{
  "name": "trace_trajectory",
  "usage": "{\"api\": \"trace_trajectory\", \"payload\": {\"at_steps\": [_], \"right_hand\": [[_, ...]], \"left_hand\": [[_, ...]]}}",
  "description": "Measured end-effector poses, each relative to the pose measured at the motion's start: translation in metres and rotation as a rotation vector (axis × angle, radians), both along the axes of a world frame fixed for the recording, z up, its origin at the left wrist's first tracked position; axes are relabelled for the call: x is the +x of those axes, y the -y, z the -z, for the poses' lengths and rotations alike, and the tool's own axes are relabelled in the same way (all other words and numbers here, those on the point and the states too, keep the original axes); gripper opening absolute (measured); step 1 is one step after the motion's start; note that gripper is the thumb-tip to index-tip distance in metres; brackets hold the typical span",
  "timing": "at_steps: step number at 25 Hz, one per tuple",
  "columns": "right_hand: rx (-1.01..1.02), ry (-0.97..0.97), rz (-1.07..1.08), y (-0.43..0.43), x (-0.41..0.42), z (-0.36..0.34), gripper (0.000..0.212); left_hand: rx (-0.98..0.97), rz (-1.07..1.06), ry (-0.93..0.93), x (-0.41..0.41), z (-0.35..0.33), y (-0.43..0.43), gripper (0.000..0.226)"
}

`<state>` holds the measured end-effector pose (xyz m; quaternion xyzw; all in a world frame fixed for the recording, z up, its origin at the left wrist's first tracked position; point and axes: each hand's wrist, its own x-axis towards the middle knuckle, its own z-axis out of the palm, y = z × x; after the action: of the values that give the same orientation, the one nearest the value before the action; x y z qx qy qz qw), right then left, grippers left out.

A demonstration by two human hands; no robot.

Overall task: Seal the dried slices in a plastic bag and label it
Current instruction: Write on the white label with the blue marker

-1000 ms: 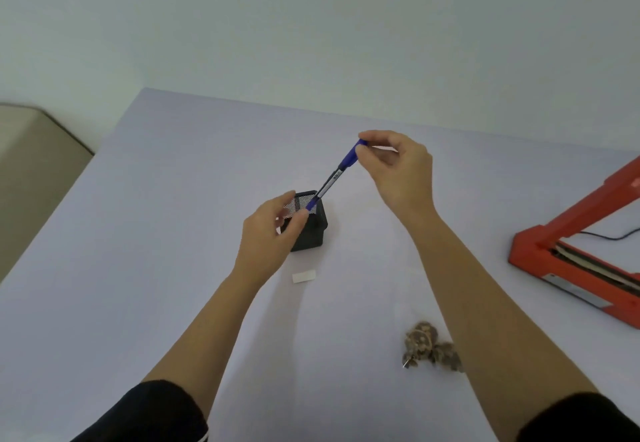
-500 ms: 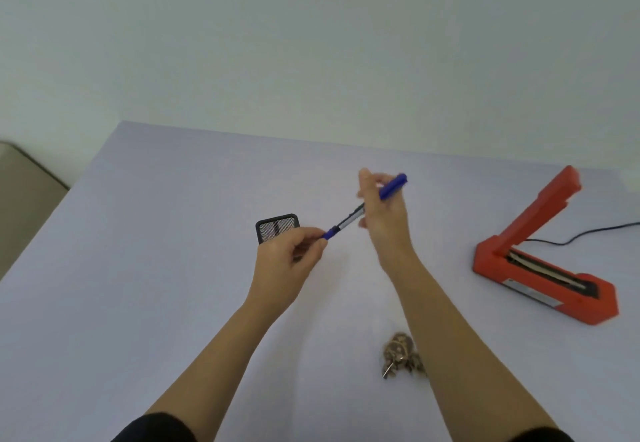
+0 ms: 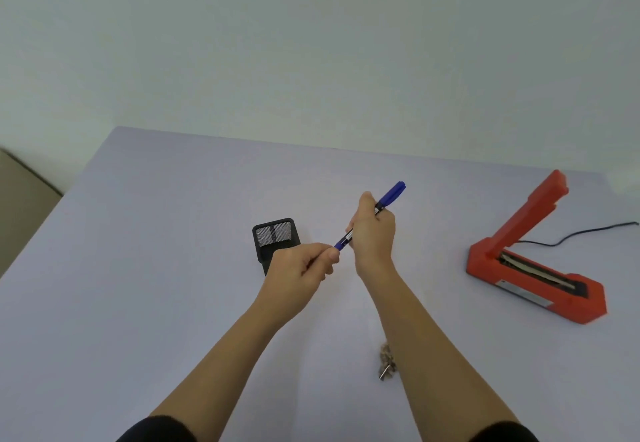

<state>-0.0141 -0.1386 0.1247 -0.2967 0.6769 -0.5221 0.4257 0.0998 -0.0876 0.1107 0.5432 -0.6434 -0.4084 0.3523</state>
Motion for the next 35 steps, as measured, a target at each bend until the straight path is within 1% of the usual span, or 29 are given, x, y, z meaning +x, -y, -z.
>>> {"api": "trace_trajectory", "payload": {"at_steps": [1, 3, 4, 5, 6, 8, 9, 11, 12, 13, 15, 16, 20, 21, 23, 24, 25, 26, 27, 28, 29, 31, 33, 35], "right_hand": [[0.008, 0.049, 0.038, 0.000, -0.001, 0.001, 0.043], [-0.006, 0.218, 0.137, 0.005, -0.014, -0.002, 0.041], [-0.026, 0.268, 0.148, 0.010, -0.022, -0.004, 0.041], [-0.039, 0.264, 0.120, 0.013, -0.027, -0.003, 0.043], [-0.040, 0.233, 0.062, 0.012, -0.028, -0.001, 0.046], [-0.045, 0.191, -0.069, 0.002, -0.017, 0.014, 0.049], [-0.042, 0.197, -0.115, -0.006, -0.010, 0.024, 0.048], [-0.028, 0.235, -0.142, -0.025, -0.004, 0.047, 0.044], [-0.020, 0.241, -0.140, -0.033, -0.003, 0.060, 0.042], [-0.017, 0.205, -0.153, -0.041, -0.002, 0.073, 0.038], [-0.034, 0.055, -0.225, -0.055, 0.002, 0.098, 0.033], [-0.046, -0.006, -0.260, -0.061, 0.006, 0.110, 0.033], [-0.106, -0.125, -0.299, -0.063, 0.021, 0.154, 0.041], [-0.136, -0.158, -0.306, -0.061, 0.026, 0.163, 0.041], [-0.204, -0.229, -0.335, -0.052, 0.034, 0.176, 0.040], [-0.238, -0.263, -0.348, -0.048, 0.037, 0.182, 0.041], [-0.279, -0.296, -0.359, -0.044, 0.041, 0.186, 0.041], [-0.328, -0.332, -0.364, -0.041, 0.044, 0.189, 0.041], [-0.375, -0.372, -0.366, -0.039, 0.046, 0.191, 0.039], [-0.409, -0.405, -0.366, -0.037, 0.049, 0.194, 0.037], [-0.425, -0.423, -0.367, -0.036, 0.051, 0.198, 0.036], [-0.414, -0.435, -0.368, -0.036, 0.056, 0.204, 0.038], [-0.415, -0.447, -0.361, -0.037, 0.059, 0.208, 0.040], [-0.423, -0.440, -0.361, -0.036, 0.060, 0.208, 0.040]], "left_hand": [[0.116, 0.023, -0.066, 0.006, 0.005, -0.003, 0.025], [0.368, 0.035, -0.258, 0.023, 0.021, -0.016, 0.030], [0.454, 0.006, -0.303, 0.032, 0.031, -0.025, 0.031], [0.492, -0.034, -0.287, 0.041, 0.041, -0.031, 0.028], [0.488, -0.095, -0.226, 0.050, 0.051, -0.035, 0.023], [0.396, -0.271, -0.061, 0.069, 0.065, -0.038, 0.013], [0.350, -0.355, 0.019, 0.079, 0.072, -0.037, 0.008], [0.311, -0.481, 0.150, 0.100, 0.086, -0.038, 0.007], [0.306, -0.518, 0.212, 0.111, 0.096, -0.039, 0.007], [0.289, -0.531, 0.289, 0.121, 0.106, -0.039, 0.005], [0.249, -0.504, 0.455, 0.134, 0.125, -0.039, 0.005], [0.237, -0.487, 0.496, 0.137, 0.134, -0.039, 0.005], [0.216, -0.488, 0.452, 0.140, 0.152, -0.039, 0.011], [0.235, -0.505, 0.419, 0.140, 0.154, -0.040, 0.019], [0.310, -0.607, 0.336, 0.140, 0.150, -0.045, 0.048], [0.284, -0.675, 0.315, 0.137, 0.146, -0.051, 0.053], [0.177, -0.708, 0.315, 0.131, 0.141, -0.058, 0.047], [0.035, -0.674, 0.338, 0.121, 0.135, -0.064, 0.034], [-0.078, -0.572, 0.379, 0.112, 0.134, -0.070, 0.023], [-0.152, -0.449, 0.429, 0.106, 0.139, -0.073, 0.019], [-0.193, -0.330, 0.463, 0.102, 0.148, -0.073, 0.024], [-0.180, -0.190, 0.481, 0.097, 0.164, -0.060, 0.035], [-0.140, -0.149, 0.482, 0.093, 0.173, -0.044, 0.039], [-0.121, -0.113, 0.475, 0.092, 0.182, -0.031, 0.039]]}}
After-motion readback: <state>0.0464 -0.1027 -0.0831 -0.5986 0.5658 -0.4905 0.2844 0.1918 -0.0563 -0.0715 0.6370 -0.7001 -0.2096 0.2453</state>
